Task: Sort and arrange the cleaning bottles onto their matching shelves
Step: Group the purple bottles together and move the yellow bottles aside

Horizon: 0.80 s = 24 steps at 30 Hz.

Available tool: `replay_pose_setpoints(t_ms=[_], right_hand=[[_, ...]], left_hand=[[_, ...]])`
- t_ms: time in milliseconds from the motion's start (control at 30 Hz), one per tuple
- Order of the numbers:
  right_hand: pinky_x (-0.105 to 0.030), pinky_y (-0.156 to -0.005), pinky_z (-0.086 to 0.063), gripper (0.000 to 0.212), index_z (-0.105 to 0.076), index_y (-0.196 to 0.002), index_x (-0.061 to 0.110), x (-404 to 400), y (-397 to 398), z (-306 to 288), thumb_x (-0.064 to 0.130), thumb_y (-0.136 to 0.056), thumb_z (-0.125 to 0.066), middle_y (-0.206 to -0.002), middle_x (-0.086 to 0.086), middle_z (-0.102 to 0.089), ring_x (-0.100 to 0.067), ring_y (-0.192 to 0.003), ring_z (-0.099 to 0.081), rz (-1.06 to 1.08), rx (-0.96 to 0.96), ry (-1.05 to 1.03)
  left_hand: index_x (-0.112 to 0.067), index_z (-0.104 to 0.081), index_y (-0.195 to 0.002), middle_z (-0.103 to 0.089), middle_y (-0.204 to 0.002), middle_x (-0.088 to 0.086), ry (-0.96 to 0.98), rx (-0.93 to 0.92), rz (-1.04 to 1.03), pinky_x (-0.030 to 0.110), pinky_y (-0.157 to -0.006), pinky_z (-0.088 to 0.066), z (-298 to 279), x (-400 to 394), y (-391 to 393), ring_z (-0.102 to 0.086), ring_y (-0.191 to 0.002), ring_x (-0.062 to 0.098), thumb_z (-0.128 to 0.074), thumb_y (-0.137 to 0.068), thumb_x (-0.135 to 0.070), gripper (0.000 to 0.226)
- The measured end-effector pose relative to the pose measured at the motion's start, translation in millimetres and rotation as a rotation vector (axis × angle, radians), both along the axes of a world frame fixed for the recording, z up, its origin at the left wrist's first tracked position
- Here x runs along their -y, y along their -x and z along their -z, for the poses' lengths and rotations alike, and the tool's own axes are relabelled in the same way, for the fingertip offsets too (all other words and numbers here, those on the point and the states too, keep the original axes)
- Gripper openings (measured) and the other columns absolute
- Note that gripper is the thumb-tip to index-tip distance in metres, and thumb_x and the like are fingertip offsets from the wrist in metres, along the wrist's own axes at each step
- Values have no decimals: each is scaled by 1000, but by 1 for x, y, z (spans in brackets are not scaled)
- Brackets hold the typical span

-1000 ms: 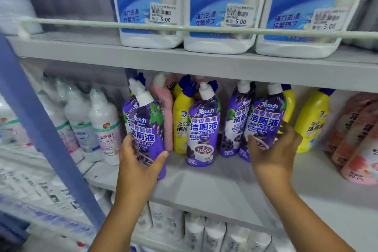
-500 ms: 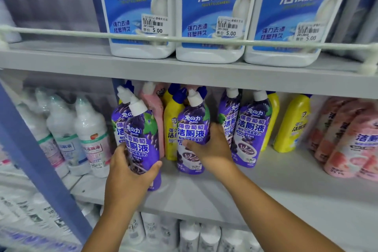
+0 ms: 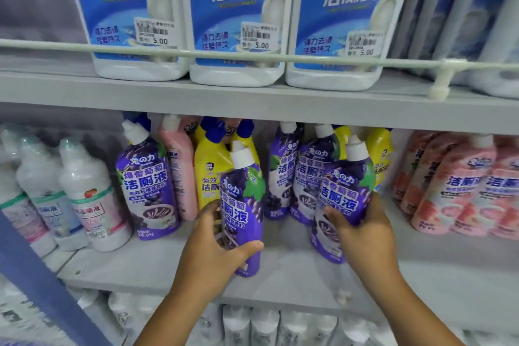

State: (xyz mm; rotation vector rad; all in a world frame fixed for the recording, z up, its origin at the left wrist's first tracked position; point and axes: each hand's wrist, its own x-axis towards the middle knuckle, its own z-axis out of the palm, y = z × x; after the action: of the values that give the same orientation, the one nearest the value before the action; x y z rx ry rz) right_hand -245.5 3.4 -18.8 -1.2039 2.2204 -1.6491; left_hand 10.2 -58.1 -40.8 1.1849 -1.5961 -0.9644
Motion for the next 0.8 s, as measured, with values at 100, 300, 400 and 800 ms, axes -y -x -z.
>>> replay_pose_setpoints(t_ms=[100,300,400,800], right_hand=[[-36,-83,-52,47,-53,-117,31,8,24,-3,28,-81,-84,-107,7,-70,-22,-97,-68,7,54,61],[-20,-82,-40,52,-48,-132,7,44,57,-11,16,-90,-77,-111,7,-60,-9,-100,-56,-104,53,-1],[-32,-87,-47,58,-46,-134,5,56,72,-7,30,-91,-75,-118,-2,-64,-19,-106,-62,-100,-41,-92],[-45,-82,-58,23,-59,-103,24,39,91,-15,35,-82,-58,-97,-15,-69,-34,-88,-69,-12,67,-28]], left_hand=[[-48,-41,-126,-63,-123,-22,24,80,15,35,-87,-58,-5,-4,35,-66,-99,-6,-88,-40,-63,99],[-21,-34,-148,-52,-141,1,176,209,1,31,-98,-50,-3,2,105,-59,-123,23,-96,-49,-55,121],[-12,-28,-153,-44,-147,8,199,242,-37,37,-98,-50,0,3,134,-53,-128,30,-95,-57,-50,123],[-21,-41,-136,-48,-136,7,54,184,13,43,-101,-52,-12,23,172,-55,-124,27,-90,-65,-45,89]])
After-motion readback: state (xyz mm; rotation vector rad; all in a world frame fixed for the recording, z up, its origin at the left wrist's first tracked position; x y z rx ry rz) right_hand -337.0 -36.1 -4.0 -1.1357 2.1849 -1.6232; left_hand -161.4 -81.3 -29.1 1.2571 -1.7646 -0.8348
